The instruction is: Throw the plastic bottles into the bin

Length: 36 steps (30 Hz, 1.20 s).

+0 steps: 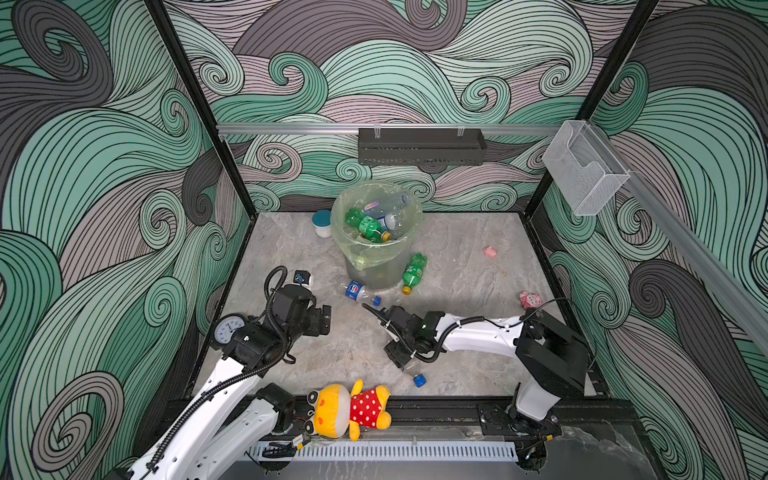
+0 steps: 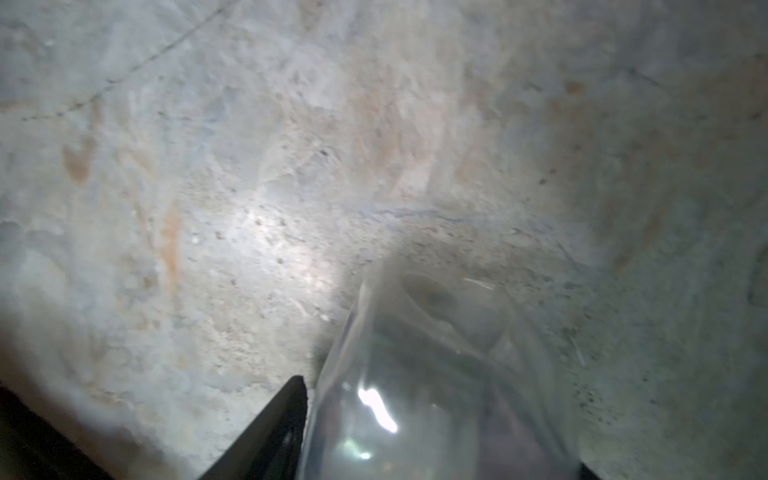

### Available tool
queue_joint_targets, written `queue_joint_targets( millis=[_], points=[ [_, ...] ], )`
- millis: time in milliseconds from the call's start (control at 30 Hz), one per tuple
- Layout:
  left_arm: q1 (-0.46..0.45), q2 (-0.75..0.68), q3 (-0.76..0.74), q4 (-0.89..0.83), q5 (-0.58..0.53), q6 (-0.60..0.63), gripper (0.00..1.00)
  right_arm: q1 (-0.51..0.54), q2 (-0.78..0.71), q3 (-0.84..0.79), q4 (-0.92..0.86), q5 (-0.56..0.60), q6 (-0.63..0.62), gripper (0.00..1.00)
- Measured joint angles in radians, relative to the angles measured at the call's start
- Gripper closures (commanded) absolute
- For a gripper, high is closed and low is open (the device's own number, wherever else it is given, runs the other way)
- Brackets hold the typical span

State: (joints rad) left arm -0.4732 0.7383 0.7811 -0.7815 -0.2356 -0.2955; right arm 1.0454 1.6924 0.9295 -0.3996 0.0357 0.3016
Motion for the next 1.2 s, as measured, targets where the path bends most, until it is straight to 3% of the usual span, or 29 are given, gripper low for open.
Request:
queue_joint_targets(
  millis=[333, 667, 800, 900, 1200],
  points=[
    [0.0, 0.011, 0.0, 0.031, 0.006, -0.001, 0.07, -0.208, -0.225, -0.156, 0.016, 0.008, 0.01, 0.37],
    [0.0, 0.056, 0.0, 0.08, 0.032, -0.005, 0.08, -0.369, -0.457, -0.169, 0.06, -0.056, -0.003, 0.36],
    [0.0, 0.056, 0.0, 0.085, 0.036, -0.005, 0.08, -0.397, -0.526, -0.156, 0.068, -0.086, -0.012, 0.36],
    [0.0, 0.056, 0.0, 0.086, 0.036, -0.005, 0.08, -0.407, -0.552, -0.139, 0.065, -0.107, -0.029, 0.28],
    [0.0, 0.056, 0.0, 0.087, 0.037, -0.005, 0.08, -0.399, -0.48, -0.132, -0.029, -0.167, -0.055, 0.18]
  ],
)
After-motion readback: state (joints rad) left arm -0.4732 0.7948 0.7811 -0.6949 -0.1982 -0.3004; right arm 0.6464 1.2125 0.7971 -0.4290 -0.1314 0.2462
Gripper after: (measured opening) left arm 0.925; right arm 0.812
